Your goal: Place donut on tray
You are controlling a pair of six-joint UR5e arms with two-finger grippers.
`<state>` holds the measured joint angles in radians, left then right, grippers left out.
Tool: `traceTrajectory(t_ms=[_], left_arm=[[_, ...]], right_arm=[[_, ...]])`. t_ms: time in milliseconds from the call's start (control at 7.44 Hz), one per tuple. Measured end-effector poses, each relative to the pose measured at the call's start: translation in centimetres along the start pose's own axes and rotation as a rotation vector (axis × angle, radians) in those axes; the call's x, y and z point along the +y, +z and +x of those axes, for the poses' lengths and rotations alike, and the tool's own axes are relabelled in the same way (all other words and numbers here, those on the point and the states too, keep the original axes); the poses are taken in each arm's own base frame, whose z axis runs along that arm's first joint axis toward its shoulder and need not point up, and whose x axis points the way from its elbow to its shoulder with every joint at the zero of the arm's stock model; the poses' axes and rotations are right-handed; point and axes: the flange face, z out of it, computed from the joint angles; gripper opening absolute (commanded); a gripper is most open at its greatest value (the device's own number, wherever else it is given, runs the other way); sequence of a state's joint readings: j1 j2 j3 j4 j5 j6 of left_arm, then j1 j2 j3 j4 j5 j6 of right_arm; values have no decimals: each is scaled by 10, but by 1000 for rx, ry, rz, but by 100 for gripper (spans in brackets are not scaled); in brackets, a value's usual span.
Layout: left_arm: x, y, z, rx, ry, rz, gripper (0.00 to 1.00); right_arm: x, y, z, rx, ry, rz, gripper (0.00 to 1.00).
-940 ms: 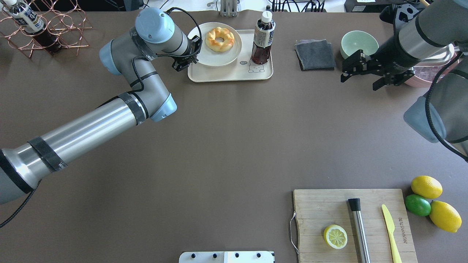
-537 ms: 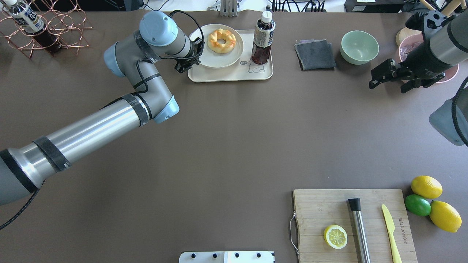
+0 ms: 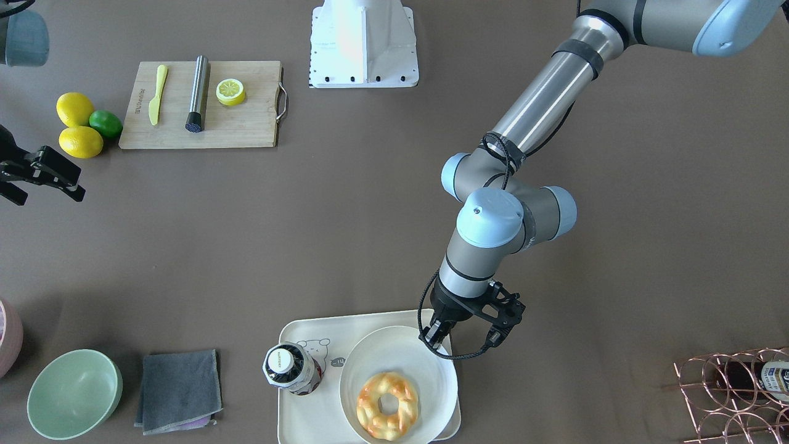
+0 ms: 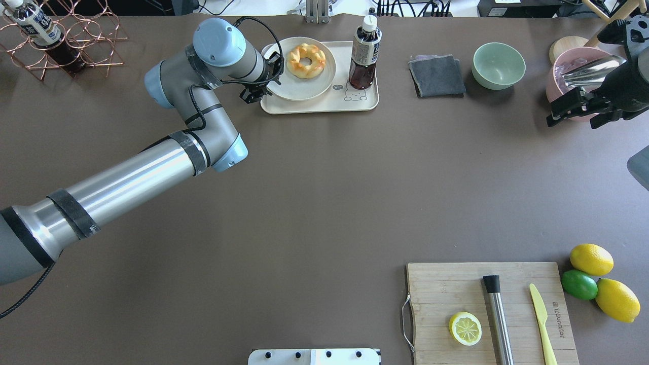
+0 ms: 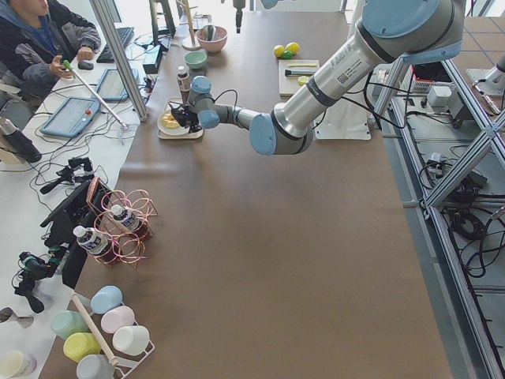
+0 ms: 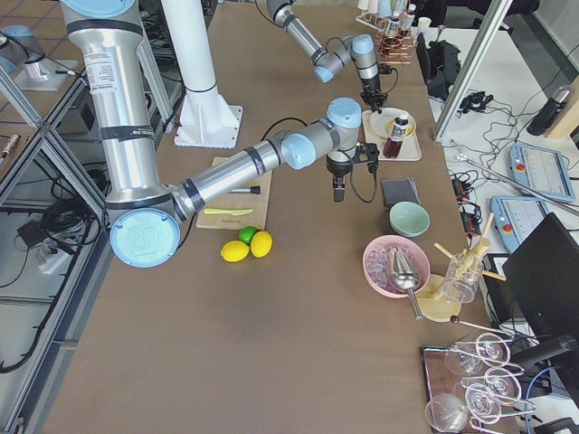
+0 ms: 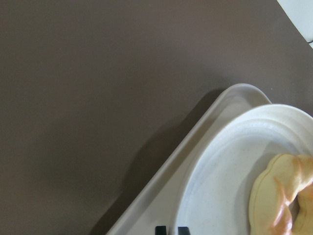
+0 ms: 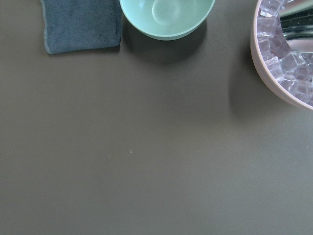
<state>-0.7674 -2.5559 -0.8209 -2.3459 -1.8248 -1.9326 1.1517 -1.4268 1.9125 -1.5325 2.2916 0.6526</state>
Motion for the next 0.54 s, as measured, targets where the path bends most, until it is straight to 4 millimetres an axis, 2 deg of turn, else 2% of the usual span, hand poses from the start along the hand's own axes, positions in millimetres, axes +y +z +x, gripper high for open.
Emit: traceTrajectory(t_ms=[269,537], left_arm=[[-5,-14,-2,11,31,-7,98],[-21,-50,-19,-54,94,-41,98]], right_arm=[[3,-1,5,-1,-1,-2,100],[5,1,9,-2,-1,-8,100]])
